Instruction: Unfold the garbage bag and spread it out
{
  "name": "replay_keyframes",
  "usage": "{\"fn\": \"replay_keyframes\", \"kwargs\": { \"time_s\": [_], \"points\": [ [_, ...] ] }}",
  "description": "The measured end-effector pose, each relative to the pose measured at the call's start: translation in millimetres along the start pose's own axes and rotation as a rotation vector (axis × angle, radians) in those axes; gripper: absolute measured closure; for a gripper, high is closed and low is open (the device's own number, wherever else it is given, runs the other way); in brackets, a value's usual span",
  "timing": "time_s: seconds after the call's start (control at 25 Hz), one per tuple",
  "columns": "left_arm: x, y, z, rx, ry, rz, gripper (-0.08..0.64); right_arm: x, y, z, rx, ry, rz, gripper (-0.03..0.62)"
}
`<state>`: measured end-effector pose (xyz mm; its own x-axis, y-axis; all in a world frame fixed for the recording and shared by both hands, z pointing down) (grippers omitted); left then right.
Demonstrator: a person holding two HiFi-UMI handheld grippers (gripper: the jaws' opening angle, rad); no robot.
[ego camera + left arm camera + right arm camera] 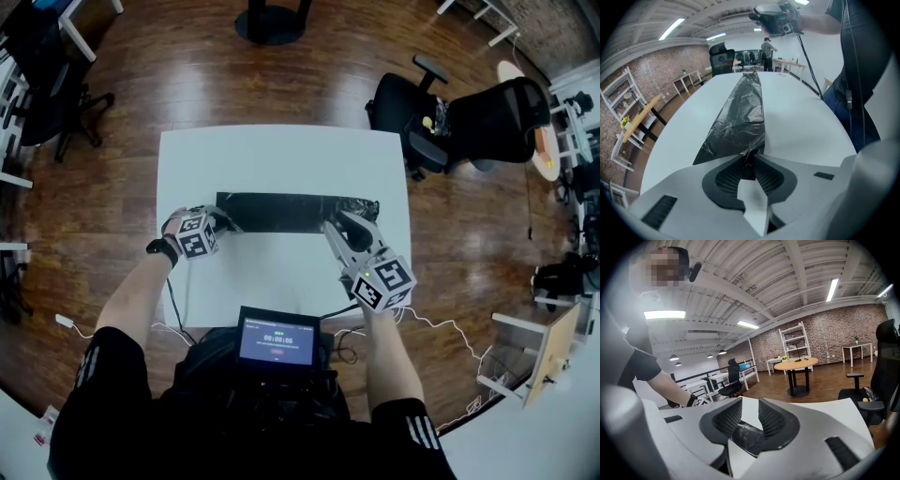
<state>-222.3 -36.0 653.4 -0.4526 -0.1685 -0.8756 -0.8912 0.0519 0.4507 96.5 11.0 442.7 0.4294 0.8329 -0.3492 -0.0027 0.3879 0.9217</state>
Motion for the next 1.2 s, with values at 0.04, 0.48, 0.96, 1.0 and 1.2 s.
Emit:
{"fn": "replay_keyframes", "kwargs": {
  "time_s": [0.04,0.48,0.96,1.0,1.2],
  "points": [
    [0.2,-1.3,0.0,0.004,0.005,-0.001,0.509,-2.1,1.2,0.1,0.0,-0.008,-0.003,0.469],
    [-3.3,4.4,9.5,0.03,0.0,-0.026,0.558,-27.0,16.4,-1.0,0.013,-0.081,-0.055,0.469],
    [33.6,-17.4,22.3,0.067,0.002,0.106,0.558,-47.2,40.1,-22.5,0.127,-0.155,-0.141,0.469],
    [36.6,-19.4,22.2,0.07,0.0,0.121,0.558,-50.2,42.7,-25.7,0.139,-0.166,-0.153,0.469],
    [55.8,-28.3,12.3,0.121,-0.032,0.223,0.558,-67.0,56.8,-49.0,0.191,-0.229,-0.192,0.469]
  ]
}}
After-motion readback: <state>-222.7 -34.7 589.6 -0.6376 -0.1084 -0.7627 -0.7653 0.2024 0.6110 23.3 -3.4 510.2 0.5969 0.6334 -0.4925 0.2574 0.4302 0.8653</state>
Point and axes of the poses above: the fingertips, and each gripper's own axes: x backward along the fingers, z to its right, y out of its underside, the point moved 9 cm from there along x, backward along the fingers, and after that the axes turned 12 degrees about y, right-handed, at the moved point
